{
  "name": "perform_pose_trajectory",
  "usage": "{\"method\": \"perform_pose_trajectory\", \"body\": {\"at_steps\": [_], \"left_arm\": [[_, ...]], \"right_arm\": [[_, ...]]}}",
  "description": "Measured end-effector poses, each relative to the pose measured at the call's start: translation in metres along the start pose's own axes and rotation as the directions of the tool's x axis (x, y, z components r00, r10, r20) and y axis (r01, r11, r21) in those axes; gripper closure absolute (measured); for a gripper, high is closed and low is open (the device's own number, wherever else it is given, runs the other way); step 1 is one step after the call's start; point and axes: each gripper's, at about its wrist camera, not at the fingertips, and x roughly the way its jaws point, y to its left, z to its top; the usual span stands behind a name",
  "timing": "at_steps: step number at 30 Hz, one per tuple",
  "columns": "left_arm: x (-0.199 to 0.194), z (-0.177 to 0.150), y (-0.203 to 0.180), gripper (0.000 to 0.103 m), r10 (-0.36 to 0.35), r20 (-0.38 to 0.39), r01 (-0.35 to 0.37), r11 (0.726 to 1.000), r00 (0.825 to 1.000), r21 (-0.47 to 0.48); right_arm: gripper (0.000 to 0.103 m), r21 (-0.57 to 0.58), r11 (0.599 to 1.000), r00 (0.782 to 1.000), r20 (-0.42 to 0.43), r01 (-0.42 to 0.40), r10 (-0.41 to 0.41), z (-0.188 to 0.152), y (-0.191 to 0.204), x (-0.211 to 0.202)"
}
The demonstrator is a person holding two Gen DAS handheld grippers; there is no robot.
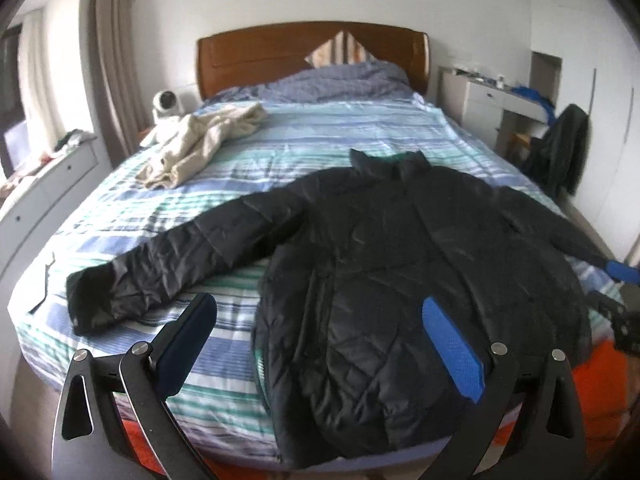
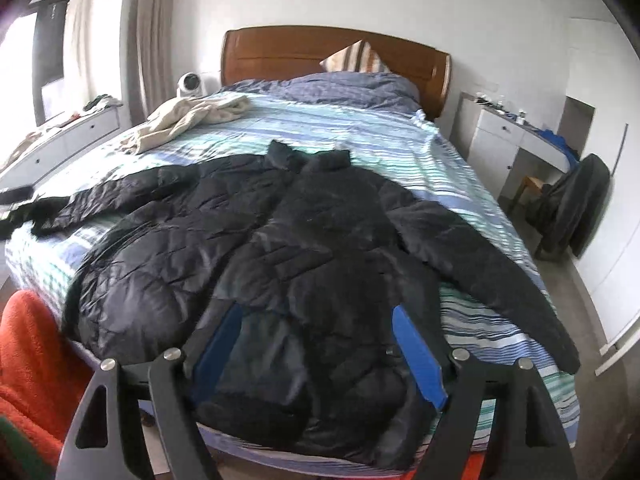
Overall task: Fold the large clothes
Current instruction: 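Open both tools and lift them off the spread jacket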
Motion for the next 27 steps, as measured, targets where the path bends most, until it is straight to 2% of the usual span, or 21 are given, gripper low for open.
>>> {"method": "perform_pose_trajectory", "body": {"at_steps": [7, 12, 15, 18, 21, 24, 27], "left_arm": [[0.000, -0.006, -0.014, 0.001, 0.016, -0.018, -0.014, 0.995, 1.000, 0.095], [0.003, -0.006, -0.019, 0.001, 0.000, -0.037, 0.001, 0.999, 0.999, 0.048], [0.013, 0.002, -0.020, 0.001, -0.018, -0.094, 0.020, 1.000, 0.995, 0.017], [0.012, 0.011, -0.018, 0.001, -0.069, -0.062, 0.068, 0.998, 0.996, -0.017], [0.014, 0.025, -0.021, 0.001, -0.046, -0.089, 0.044, 0.999, 0.995, -0.019], [0.000, 0.026, -0.017, 0.001, -0.073, -0.004, 0.073, 0.996, 0.997, -0.041], [-0.004, 0.018, -0.013, 0.001, -0.039, 0.034, 0.041, 0.996, 0.999, -0.073]], "right_arm": [[0.020, -0.089, 0.996, 1.000, 0.005, -0.005, 0.006, -0.004, 0.019, 0.000], [0.020, -0.101, 0.995, 1.000, 0.003, -0.011, 0.011, -0.005, 0.022, 0.002], [0.020, -0.126, 0.992, 1.000, -0.007, -0.006, 0.005, -0.002, 0.025, 0.002], [0.020, -0.146, 0.989, 1.000, 0.022, -0.005, 0.008, -0.001, 0.027, -0.003], [0.020, -0.146, 0.989, 0.999, -0.033, -0.014, 0.009, -0.002, 0.029, 0.004], [0.020, -0.147, 0.989, 1.000, -0.004, -0.026, 0.026, -0.004, 0.027, 0.002], [0.020, -0.199, 0.980, 0.999, 0.038, 0.009, -0.001, -0.007, 0.027, 0.005]]}}
